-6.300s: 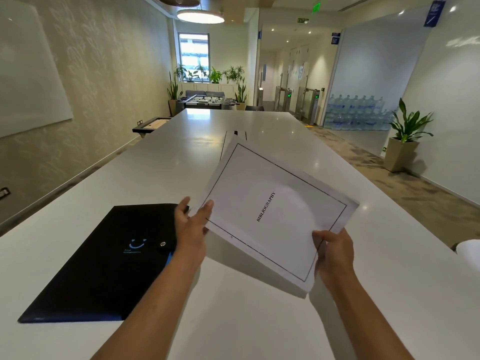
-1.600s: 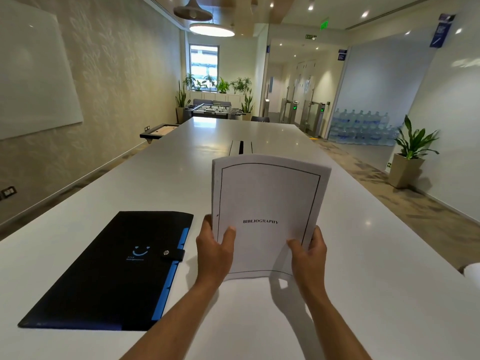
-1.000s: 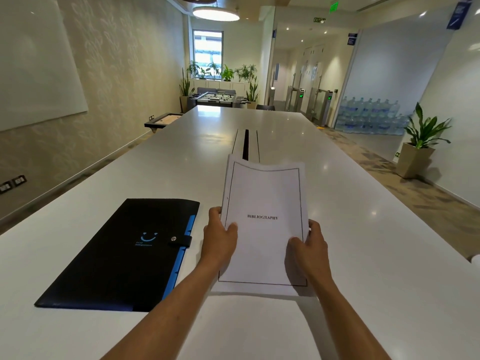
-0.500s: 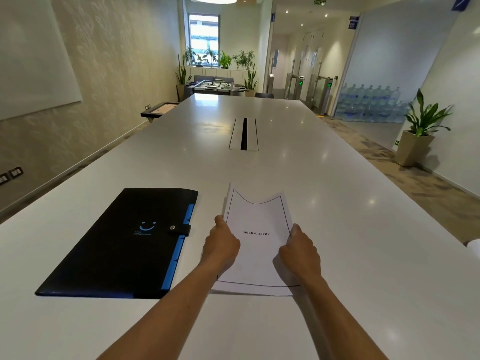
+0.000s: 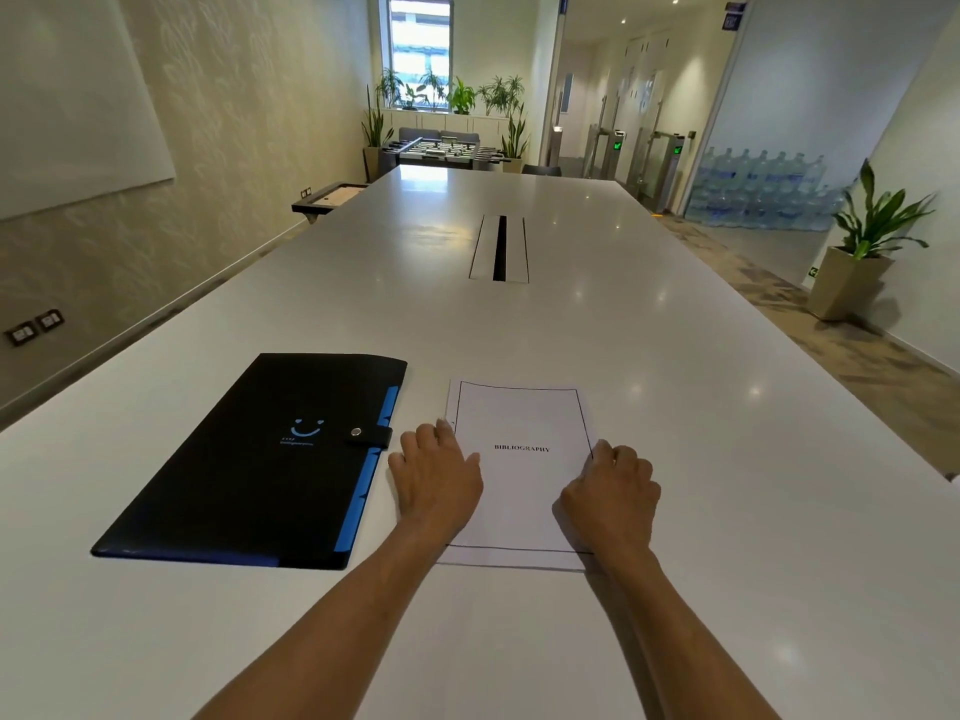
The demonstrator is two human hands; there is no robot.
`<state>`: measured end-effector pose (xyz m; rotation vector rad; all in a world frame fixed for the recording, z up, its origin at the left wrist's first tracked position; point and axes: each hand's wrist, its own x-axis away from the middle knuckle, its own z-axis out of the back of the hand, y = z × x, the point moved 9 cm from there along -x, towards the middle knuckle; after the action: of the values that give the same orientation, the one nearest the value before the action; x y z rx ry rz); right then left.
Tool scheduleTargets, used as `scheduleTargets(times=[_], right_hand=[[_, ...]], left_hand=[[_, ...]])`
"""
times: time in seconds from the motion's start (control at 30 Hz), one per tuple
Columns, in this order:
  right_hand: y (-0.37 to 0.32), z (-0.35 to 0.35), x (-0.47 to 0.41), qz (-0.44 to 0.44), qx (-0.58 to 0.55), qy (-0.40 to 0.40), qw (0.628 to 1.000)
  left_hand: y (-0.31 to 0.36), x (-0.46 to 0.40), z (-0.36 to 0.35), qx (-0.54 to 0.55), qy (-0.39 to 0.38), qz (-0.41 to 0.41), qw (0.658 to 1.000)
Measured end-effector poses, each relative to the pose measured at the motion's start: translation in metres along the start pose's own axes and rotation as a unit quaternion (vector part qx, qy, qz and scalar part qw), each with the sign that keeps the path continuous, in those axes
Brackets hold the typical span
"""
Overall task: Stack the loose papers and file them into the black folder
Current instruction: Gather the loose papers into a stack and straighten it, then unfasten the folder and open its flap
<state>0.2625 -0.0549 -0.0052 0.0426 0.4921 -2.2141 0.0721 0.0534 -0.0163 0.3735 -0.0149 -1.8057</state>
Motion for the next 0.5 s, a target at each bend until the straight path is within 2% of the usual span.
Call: scheduleTargets(times=[0.17,0.27,0.37,0.5], right_hand=[[-0.018,0.012,-0.002,0.032,-0.045,0.049,0.997],[-0.045,0.007,-0.001,0.071,-0.066,0.038,0.995],[-0.081,0.001,0.006,0.127,-0.088,0.022,0.988],[-0.131,-0.012,0.02,0.204,-0.088,-0.005,0.975]], left_hand=[[-0.026,-0.004,0.033,0.095,0.106,0.003,0.99],[-0.051,-0.01,0.047,0.091,0.139,0.01,0.986],[-0.082,-0.022,0.052,0.065,0.116,0.009,0.991],[-0.128,-0.031,0.031,0.015,-0.008,0.045,0.999]])
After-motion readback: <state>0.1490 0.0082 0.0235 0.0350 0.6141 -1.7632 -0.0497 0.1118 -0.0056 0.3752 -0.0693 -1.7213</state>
